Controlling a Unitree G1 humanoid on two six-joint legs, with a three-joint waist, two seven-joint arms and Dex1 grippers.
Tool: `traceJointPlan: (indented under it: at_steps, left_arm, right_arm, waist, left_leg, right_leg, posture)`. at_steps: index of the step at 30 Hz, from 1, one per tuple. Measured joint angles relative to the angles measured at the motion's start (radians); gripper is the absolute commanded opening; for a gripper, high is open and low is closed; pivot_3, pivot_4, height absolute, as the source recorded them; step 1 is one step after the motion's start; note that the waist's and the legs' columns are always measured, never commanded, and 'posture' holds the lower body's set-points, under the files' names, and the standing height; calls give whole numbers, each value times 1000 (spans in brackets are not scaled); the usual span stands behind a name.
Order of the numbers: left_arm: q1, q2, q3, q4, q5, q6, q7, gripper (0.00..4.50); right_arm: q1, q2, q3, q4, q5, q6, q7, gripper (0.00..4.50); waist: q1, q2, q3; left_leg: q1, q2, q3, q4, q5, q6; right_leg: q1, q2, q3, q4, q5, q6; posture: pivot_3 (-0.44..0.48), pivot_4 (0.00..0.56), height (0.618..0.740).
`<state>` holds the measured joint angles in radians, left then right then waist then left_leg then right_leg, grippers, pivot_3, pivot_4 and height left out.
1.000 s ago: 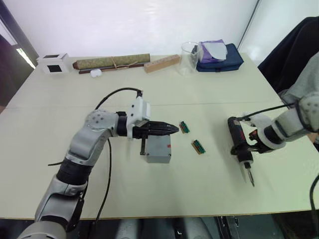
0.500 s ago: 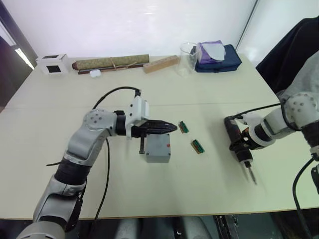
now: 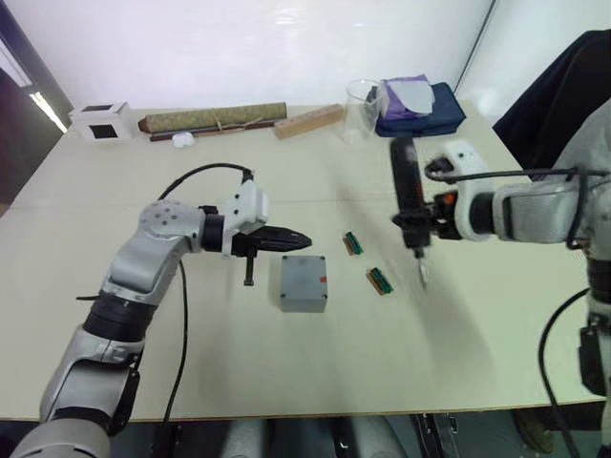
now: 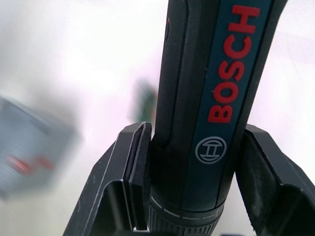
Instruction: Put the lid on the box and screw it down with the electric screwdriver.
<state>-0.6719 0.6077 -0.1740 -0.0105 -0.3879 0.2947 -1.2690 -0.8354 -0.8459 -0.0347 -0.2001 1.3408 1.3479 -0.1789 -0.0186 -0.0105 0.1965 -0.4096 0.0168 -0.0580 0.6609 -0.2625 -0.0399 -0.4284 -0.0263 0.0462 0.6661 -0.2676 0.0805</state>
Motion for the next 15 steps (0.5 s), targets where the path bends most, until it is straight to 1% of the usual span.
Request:
traceJointPlan:
  at_steps: [3,4,8,10,13,15]
  left_arm:
    - [1,21,0,40,6,4,-21,0]
    - [2,21,0,50,8,5,-24,0]
    - [36,14,-13,52,10,24,-37,0]
    - [51,13,-23,52,13,28,-38,0]
    - [59,2,-45,52,24,32,-36,0]
    - [61,-19,-64,72,55,18,-27,0]
  right_arm:
    - [90,108,-11,-174,-204,-248,53,2036]
    - [103,131,-7,-197,-247,-296,63,2036]
    - [210,259,57,-274,-512,-597,163,2036]
    - [256,294,102,-281,-599,-686,221,2036]
    - [305,360,140,-282,-664,-755,272,2036]
    - [338,388,166,-282,-709,-790,313,2036]
  waist:
    - [3,0,0]
    - [4,0,0]
    - [3,0,0]
    - [1,0,0]
    - [0,0,0]
    - [1,0,0]
  left_leg:
    - [0,0,0,0,0,0]
    - [0,-1,1,0,0,0]
    - [0,-1,1,0,0,0]
    - [0,-1,0,0,0,0]
    - [0,0,0,0,0,0]
    - [0,0,0,1,0,0]
  right_leg:
    - [0,-1,0,0,0,0]
    - [0,-1,0,0,0,1]
    - [1,-1,0,-1,0,1]
    - [1,-1,0,0,0,1]
    - [1,-1,0,0,0,1]
    - [1,-1,0,0,0,1]
  posture:
    - [0,150,736]
    - [0,150,736]
    - [0,150,736]
    - [0,150,736]
    - [0,150,736]
    - [0,150,736]
